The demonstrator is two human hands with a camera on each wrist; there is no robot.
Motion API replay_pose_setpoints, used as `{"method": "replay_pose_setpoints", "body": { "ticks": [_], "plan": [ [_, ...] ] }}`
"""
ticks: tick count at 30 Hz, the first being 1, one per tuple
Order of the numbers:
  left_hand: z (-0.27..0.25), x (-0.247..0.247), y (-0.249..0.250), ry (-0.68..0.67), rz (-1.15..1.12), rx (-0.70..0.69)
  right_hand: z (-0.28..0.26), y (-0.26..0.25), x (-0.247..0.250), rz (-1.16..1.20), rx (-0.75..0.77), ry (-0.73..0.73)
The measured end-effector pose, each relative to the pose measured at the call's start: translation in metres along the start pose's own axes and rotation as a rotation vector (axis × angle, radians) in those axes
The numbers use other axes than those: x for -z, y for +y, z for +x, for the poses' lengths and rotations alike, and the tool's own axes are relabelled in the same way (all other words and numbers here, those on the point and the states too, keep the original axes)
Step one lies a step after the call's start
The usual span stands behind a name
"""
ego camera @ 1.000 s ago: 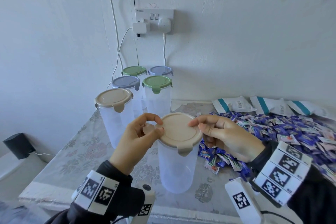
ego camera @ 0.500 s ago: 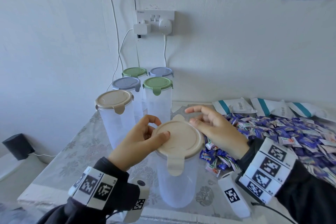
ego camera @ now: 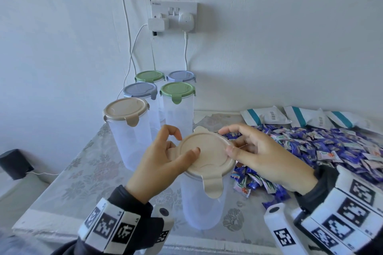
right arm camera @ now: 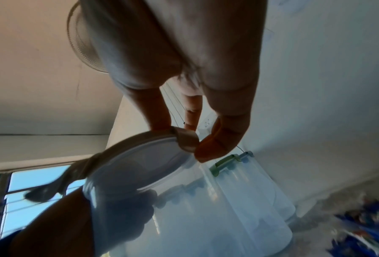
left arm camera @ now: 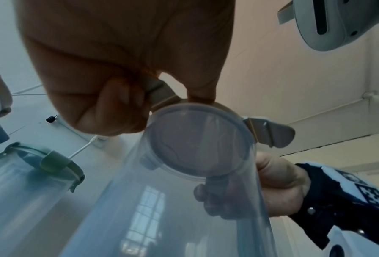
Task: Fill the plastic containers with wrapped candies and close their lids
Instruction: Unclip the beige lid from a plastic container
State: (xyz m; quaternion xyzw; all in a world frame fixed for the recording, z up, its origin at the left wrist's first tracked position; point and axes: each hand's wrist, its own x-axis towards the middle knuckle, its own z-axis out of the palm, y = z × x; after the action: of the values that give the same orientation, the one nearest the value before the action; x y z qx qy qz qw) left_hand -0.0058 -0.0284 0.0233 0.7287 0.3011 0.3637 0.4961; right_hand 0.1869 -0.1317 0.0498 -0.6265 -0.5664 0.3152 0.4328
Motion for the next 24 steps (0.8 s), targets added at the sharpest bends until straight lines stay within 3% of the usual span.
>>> {"method": "replay_pose_setpoints", "body": {
  "ticks": [5,8,12,17,24],
  "plan": [
    [-0.001,-0.002,0.002,-0.035,0.045,-0.032,0.000,0.002,0.006,0.183,-0.069,-0.133],
    [-0.002,-0.004,0.002,-0.008,0.141,-0.075,0.002,0.002,0.007,0.305,-0.097,-0.128],
    [-0.009,-0.012,0.003,0.105,0.280,-0.248,0.000,0.001,0.007,0.194,-0.025,-0.109],
    [-0.024,-0.019,0.008,-0.034,0.408,-0.344,-0.002,0.001,0.008,0.052,0.069,-0.017],
    [-0.031,-0.014,0.014,0.159,0.301,-0.441,-0.005,-0.003,0.002,0.094,0.270,0.115]
  ]
}}
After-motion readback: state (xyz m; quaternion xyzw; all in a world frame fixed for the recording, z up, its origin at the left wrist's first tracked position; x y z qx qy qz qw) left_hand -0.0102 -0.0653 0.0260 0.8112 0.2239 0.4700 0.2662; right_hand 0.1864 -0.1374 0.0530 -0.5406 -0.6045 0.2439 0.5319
